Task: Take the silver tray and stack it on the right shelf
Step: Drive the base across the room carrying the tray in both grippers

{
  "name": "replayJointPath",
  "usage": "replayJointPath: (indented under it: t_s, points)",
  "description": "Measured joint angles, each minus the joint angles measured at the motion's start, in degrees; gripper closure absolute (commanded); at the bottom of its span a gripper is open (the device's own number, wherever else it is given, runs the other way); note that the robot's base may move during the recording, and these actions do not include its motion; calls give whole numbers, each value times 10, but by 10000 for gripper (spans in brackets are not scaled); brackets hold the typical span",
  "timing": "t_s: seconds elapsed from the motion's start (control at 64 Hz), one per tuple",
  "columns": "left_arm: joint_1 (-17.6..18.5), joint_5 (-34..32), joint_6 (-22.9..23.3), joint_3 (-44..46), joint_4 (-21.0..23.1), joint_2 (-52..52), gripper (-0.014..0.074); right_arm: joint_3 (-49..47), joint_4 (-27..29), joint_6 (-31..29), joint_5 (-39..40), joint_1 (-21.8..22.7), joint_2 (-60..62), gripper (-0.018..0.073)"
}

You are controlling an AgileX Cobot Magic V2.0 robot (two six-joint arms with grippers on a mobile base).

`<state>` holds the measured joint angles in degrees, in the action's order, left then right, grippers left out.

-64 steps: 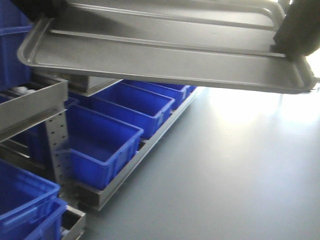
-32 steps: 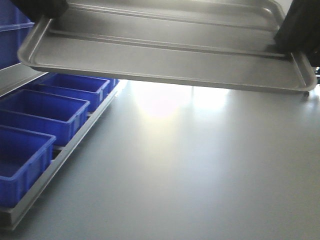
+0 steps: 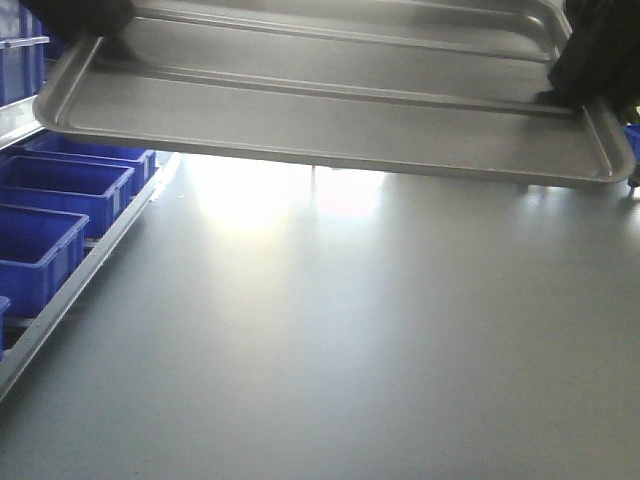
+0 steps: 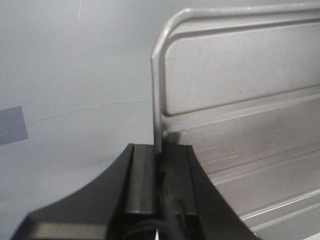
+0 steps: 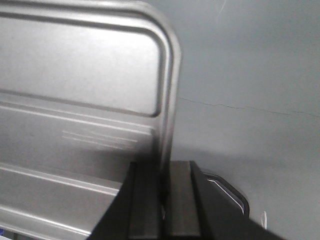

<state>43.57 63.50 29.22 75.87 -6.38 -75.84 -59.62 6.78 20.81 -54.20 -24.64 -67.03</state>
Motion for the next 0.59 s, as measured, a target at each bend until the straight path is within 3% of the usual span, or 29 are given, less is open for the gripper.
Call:
replayJointPath:
  t_s: [0.593]
  points:
    - [0, 1, 0, 1, 1, 0, 689, 0, 0, 0, 0, 0, 0, 503]
